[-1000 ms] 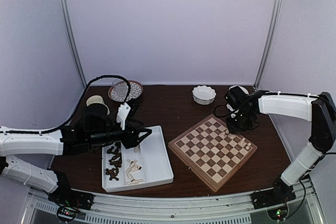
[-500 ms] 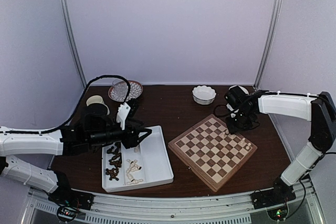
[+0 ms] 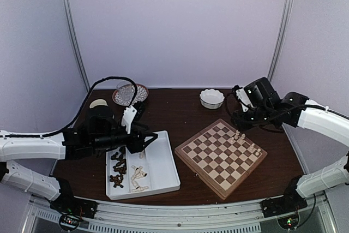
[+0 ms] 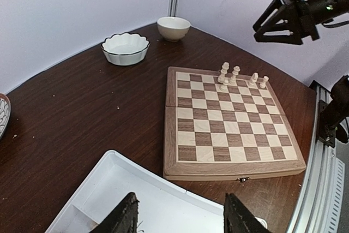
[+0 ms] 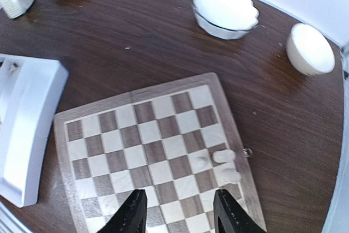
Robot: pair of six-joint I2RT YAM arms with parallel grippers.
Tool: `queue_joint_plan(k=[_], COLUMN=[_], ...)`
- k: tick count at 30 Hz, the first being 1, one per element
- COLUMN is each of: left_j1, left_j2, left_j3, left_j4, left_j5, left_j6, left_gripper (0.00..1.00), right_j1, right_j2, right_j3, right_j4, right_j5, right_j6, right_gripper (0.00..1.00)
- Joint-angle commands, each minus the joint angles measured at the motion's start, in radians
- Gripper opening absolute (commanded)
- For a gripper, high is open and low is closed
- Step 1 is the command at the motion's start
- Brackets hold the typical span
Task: Set up the chess pieces on the board
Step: Place the queen at d1, then pick up the chess pile from the storage box.
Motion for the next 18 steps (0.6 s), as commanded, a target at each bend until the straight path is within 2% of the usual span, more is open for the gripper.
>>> queue_joint_plan(k=[1,4,7,12,15,18], left_j1=[0.003,0.007,0.022,0.073,0.096,0.100], left_j2=[0.029,0.042,0.092,0.214,0.264,0.293], left_j3=[0.058,0.060,0.079,0.151,0.187,0.200], left_j4=[-0.053,-0.069,-0.130,-0.262,-0.303,-0.325], left_j5=[-0.099,-0.173,-0.276,-0.354,-0.312,-0.341], left_j6=[0.011,-0.015,-0.099,-0.248,-0.280,-0.341], left_gripper=[0.53,0.55,0.62,0.45,0.43,0.41], right_j1=[0.135,0.215,0.238,0.240,0.240,0.240], right_j2=[0.032,0.060,0.092,0.129,0.118,0.101], right_j3=[0.032,0.097,0.169,0.173,0.064,-0.043], right_j4=[0.054,0.075,0.094,0.208,0.339,0.444], right_j5=[0.024,0.018,-0.051,-0.055,-0.030,0.024], right_j6=[-0.066,-0.081,-0.076,-0.053,-0.036,-0.039], right_gripper=[0.45,0.46,0.46,0.47,0.47,0.47])
